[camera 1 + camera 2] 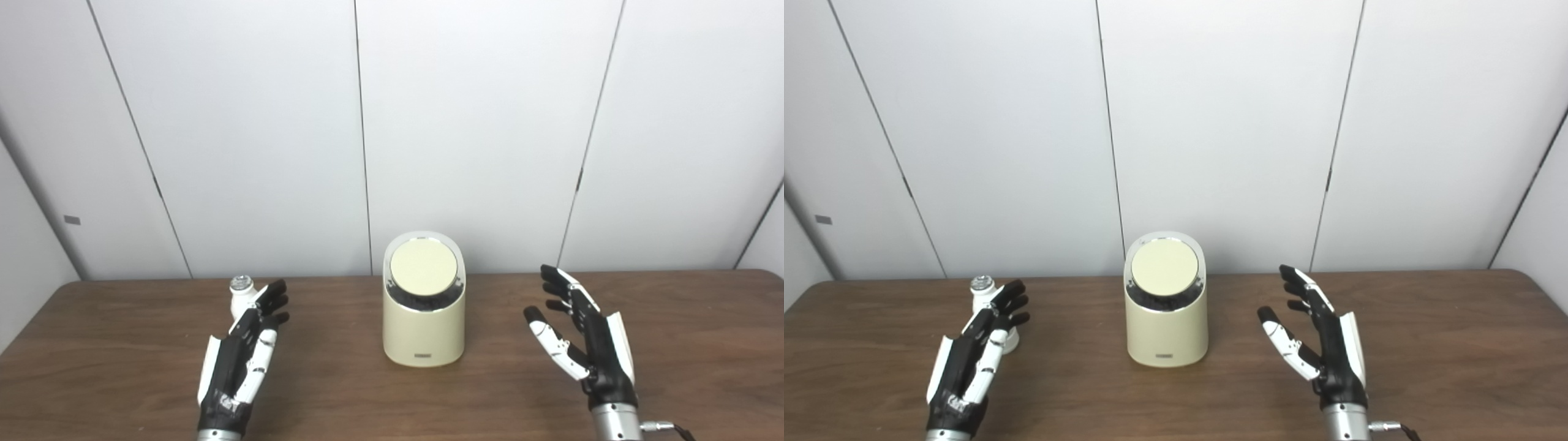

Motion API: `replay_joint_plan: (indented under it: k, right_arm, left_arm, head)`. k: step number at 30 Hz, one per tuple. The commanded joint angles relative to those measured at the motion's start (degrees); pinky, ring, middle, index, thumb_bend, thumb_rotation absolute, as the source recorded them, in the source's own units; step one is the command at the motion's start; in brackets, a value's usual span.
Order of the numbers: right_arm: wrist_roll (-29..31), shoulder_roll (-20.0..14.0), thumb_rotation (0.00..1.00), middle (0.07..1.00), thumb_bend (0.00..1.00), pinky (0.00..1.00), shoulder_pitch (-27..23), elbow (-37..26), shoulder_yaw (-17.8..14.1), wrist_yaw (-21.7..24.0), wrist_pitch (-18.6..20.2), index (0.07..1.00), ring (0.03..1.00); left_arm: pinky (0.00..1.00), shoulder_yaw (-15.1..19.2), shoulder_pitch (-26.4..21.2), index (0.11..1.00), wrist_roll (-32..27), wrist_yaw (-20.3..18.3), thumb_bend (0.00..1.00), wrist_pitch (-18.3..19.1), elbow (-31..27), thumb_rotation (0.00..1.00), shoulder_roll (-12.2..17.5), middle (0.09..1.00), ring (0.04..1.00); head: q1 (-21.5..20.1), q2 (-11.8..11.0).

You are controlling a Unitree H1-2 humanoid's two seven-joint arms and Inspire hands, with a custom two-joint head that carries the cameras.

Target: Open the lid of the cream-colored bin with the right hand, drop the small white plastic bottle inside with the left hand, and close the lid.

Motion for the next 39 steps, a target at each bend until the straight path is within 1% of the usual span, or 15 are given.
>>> replay_joint_plan:
  k: [1, 17, 21, 25, 27, 28, 31, 34, 37, 39]
  right_arm:
    - [0.4, 0.0, 0.57, 0.835, 0.28, 0.73, -1.4, -1.7, -0.2, -0.2, -1.5, 0.815, 0.814]
    - [0.1, -0.1, 0.56, 0.830, 0.28, 0.73, -1.5, -1.8, -0.1, -0.2, -1.5, 0.809, 0.814]
    - [0.3, -0.1, 0.55, 0.826, 0.28, 0.72, -1.5, -1.8, -0.1, -0.2, -1.9, 0.808, 0.804]
    - [0.2, 0.1, 0.55, 0.828, 0.29, 0.73, -1.4, -2.7, -0.1, 0.0, -0.9, 0.809, 0.810]
    - [-0.8, 0.1, 0.59, 0.831, 0.34, 0.73, -1.2, -4.0, 0.1, 0.1, 0.5, 0.811, 0.814]
    - [-1.2, 0.0, 0.60, 0.835, 0.38, 0.74, -1.1, -4.8, 0.1, 0.4, 2.1, 0.814, 0.817]
    - [-2.8, -0.6, 0.64, 0.870, 0.57, 0.77, -1.3, -6.7, 0.3, 1.6, 6.6, 0.849, 0.854]
    - [-3.8, -1.2, 0.69, 0.889, 0.71, 0.80, -1.7, -8.4, 0.7, 3.1, 10.2, 0.874, 0.873]
    - [-5.0, -1.7, 0.71, 0.896, 0.78, 0.81, -2.7, -9.4, 1.2, 3.9, 12.4, 0.883, 0.879]
    - [-5.7, -1.9, 0.73, 0.898, 0.80, 0.81, -3.6, -10.1, 1.5, 4.4, 13.5, 0.886, 0.881]
  left_arm:
    - [0.81, 0.1, -1.8, 0.870, 0.2, 0.2, 0.23, -1.4, -0.6, 0.71, 0.5, 0.890, 0.870]
    - [0.82, 0.1, -1.8, 0.874, -0.5, -0.2, 0.22, -1.1, -1.0, 0.71, 0.7, 0.898, 0.878]
    - [0.82, 0.1, -1.7, 0.872, -0.4, -0.1, 0.22, -0.9, -1.1, 0.71, 0.6, 0.893, 0.876]
    - [0.81, 0.1, -1.6, 0.871, -0.3, -0.1, 0.22, -0.7, -1.5, 0.71, 0.6, 0.892, 0.875]
    - [0.81, 0.1, -1.6, 0.870, 0.0, 0.0, 0.22, -0.4, -1.7, 0.70, 0.7, 0.892, 0.874]
    - [0.81, 0.0, -1.5, 0.870, 0.1, 0.0, 0.22, -0.2, -1.8, 0.71, 0.7, 0.891, 0.873]
    - [0.81, -0.1, -1.4, 0.872, 0.1, -0.3, 0.21, -0.1, -1.9, 0.70, 0.8, 0.893, 0.874]
    - [0.81, -0.1, -1.4, 0.875, 0.4, -0.3, 0.21, -0.3, -2.0, 0.70, 1.0, 0.897, 0.878]
    - [0.81, -0.1, -1.4, 0.872, 0.5, -0.2, 0.23, -0.4, -1.8, 0.71, 1.0, 0.896, 0.877]
    - [0.81, -0.1, -1.5, 0.871, 0.2, -0.2, 0.23, -0.5, -1.6, 0.71, 0.9, 0.895, 0.876]
  head:
    - [0.1, 0.1]
    - [0.1, 0.0]
    - [0.0, 0.1]
    - [-0.1, 0.5]
    - [-0.2, 0.6]
    - [-0.2, 0.6]
    - [-0.5, 0.8]
    - [-0.8, 1.1]
    - [-0.7, 1.2]
    - [-0.6, 1.2]
